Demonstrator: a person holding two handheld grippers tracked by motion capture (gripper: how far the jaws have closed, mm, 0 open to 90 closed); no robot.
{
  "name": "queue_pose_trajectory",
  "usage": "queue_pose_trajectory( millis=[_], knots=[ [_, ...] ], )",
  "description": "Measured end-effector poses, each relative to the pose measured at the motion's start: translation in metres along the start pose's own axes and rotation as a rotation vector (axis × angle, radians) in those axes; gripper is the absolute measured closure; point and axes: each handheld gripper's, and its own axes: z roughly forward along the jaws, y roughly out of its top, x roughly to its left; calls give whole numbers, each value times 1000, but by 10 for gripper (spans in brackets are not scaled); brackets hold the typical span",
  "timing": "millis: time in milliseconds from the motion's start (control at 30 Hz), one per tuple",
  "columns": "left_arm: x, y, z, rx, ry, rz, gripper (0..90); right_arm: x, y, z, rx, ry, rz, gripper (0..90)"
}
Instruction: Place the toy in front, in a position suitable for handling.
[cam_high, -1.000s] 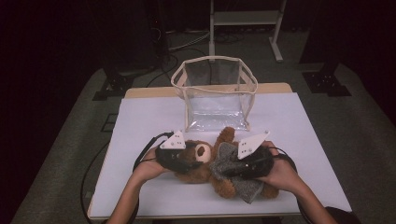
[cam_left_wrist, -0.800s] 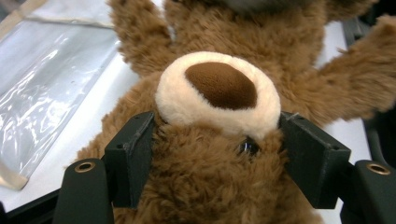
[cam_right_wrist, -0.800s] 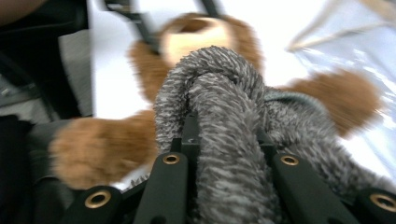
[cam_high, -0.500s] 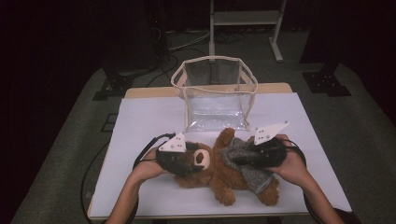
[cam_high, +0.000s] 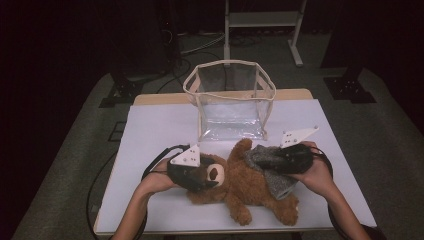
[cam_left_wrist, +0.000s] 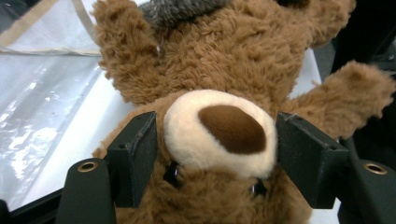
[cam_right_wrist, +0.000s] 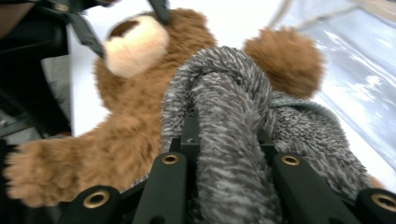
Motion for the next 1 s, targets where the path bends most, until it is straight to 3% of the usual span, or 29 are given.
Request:
queue_pose_trajectory(
  millis=[100,200,300,333,467,633,667,767,867,1000],
  knots=[
    [0,-2,0,-2,-7,-15,330,2,1,1,1,-5,-11,738],
    [-4,0,0,17,-8,2,332,-6,-4,-1,-11,-19,13,741],
    [-6,1,0,27,-6,15,331,-18,-12,-5,-4,-75,55,742],
    [-6,1,-1,29,-6,17,331,-27,-20,-9,-5,-110,90,742],
    [-5,0,-1,26,-12,13,330,-39,-28,-17,-11,-154,139,742],
    [-3,-1,0,16,-15,11,321,-37,-25,-23,-46,-127,142,739],
    [-3,-1,0,17,-14,13,320,-33,-21,-21,-57,-99,130,739],
    [-5,0,0,25,-13,22,320,-22,-13,-11,-37,-77,81,738],
    [-6,0,-1,31,-11,32,319,-20,-14,-4,-13,-88,66,737],
    [-6,0,0,26,-11,35,318,-40,-30,-12,-10,-150,135,737]
  ],
)
